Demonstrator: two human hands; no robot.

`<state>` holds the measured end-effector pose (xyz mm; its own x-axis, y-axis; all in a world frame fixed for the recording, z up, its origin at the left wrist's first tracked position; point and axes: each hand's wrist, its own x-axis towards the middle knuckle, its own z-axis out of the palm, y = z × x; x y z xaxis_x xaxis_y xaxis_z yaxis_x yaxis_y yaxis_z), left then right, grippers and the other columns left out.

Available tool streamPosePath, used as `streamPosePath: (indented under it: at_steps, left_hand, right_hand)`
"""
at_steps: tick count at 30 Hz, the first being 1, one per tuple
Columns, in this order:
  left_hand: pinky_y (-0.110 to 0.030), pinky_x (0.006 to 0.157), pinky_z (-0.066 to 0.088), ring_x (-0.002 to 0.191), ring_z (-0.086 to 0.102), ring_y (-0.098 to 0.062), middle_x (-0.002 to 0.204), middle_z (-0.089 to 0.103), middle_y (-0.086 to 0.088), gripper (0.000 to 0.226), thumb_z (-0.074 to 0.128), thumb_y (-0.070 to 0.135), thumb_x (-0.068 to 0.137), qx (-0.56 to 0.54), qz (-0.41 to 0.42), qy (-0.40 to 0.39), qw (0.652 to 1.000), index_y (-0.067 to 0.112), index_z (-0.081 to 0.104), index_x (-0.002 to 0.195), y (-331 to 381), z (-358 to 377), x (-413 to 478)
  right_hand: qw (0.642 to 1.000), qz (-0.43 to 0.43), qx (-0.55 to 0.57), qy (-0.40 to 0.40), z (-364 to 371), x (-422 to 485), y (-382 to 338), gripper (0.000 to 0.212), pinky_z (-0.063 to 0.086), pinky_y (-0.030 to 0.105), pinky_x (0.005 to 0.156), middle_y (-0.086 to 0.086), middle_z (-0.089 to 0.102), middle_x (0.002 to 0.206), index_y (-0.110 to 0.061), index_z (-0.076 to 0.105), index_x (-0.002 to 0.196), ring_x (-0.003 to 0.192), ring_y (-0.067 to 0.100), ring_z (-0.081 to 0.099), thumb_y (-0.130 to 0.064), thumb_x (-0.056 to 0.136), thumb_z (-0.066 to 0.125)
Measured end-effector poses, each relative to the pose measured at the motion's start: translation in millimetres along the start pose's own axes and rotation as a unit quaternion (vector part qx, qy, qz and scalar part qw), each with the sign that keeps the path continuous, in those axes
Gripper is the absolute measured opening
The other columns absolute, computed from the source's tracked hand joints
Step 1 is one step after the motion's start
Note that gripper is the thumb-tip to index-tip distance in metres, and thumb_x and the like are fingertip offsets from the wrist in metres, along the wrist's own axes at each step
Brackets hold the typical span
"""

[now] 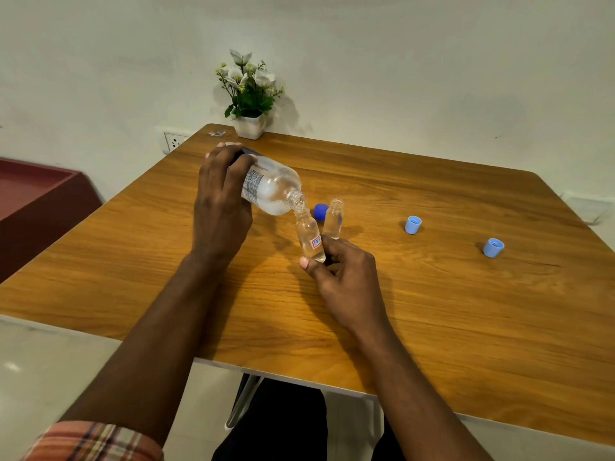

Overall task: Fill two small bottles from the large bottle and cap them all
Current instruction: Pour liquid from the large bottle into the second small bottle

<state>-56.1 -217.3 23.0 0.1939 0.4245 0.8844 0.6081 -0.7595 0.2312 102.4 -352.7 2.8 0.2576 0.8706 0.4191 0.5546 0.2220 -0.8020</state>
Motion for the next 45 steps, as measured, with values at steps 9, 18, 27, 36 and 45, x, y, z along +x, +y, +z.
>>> streamPosePath:
  at_steps: [9,18,27,36,45]
  left_hand:
    - [-0.058,0.1,0.041,0.129,0.04,-0.034,0.13,0.052,-0.025,0.057,0.071,-0.007,0.078,-0.001,0.003,0.001,1.0,0.01,0.043,0.125,-1.1,0.1,0.6]
    - [-0.056,0.102,0.04,0.129,0.04,-0.036,0.13,0.052,-0.025,0.056,0.071,-0.007,0.079,0.003,0.002,0.004,1.0,0.011,0.043,0.125,-1.8,0.4,0.2]
    - [-0.057,0.101,0.041,0.129,0.04,-0.035,0.129,0.053,-0.026,0.058,0.071,-0.007,0.078,0.002,0.004,0.004,1.0,0.011,0.042,0.125,-1.4,0.4,0.3]
    - [-0.057,0.102,0.04,0.13,0.038,-0.034,0.13,0.052,-0.026,0.057,0.071,-0.007,0.079,-0.001,0.006,0.004,1.0,0.01,0.043,0.125,-1.3,0.2,0.4]
    - [-0.057,0.101,0.041,0.128,0.041,-0.036,0.13,0.052,-0.025,0.056,0.07,-0.008,0.078,0.002,0.007,0.003,1.0,0.01,0.043,0.125,-0.9,0.0,0.5]
  right_hand:
    - [1.0,0.003,-0.003,-0.002,-0.1,0.1,0.6,0.017,0.053,0.043,0.07,-0.004,0.071,0.086,-0.018,0.072,0.093,0.079,0.013,0.064,-0.029,0.08,0.069]
    - [1.0,0.004,-0.003,-0.001,-0.6,-0.1,-0.4,0.014,0.052,0.04,0.07,-0.005,0.072,0.087,-0.018,0.073,0.094,0.079,0.011,0.064,-0.024,0.081,0.072]
    - [1.0,0.008,-0.003,0.0,0.0,0.5,-0.6,0.015,0.054,0.041,0.07,-0.006,0.072,0.086,-0.019,0.073,0.095,0.078,0.01,0.064,-0.025,0.081,0.072]
    - [1.0,0.005,-0.003,0.001,-0.3,0.3,-0.9,0.014,0.052,0.043,0.068,-0.003,0.071,0.083,-0.017,0.072,0.09,0.076,0.014,0.064,-0.027,0.08,0.071]
    - [1.0,0.01,-0.003,-0.005,-0.5,0.1,-1.4,0.016,0.053,0.042,0.07,-0.004,0.072,0.088,-0.017,0.073,0.096,0.08,0.012,0.065,-0.025,0.082,0.071]
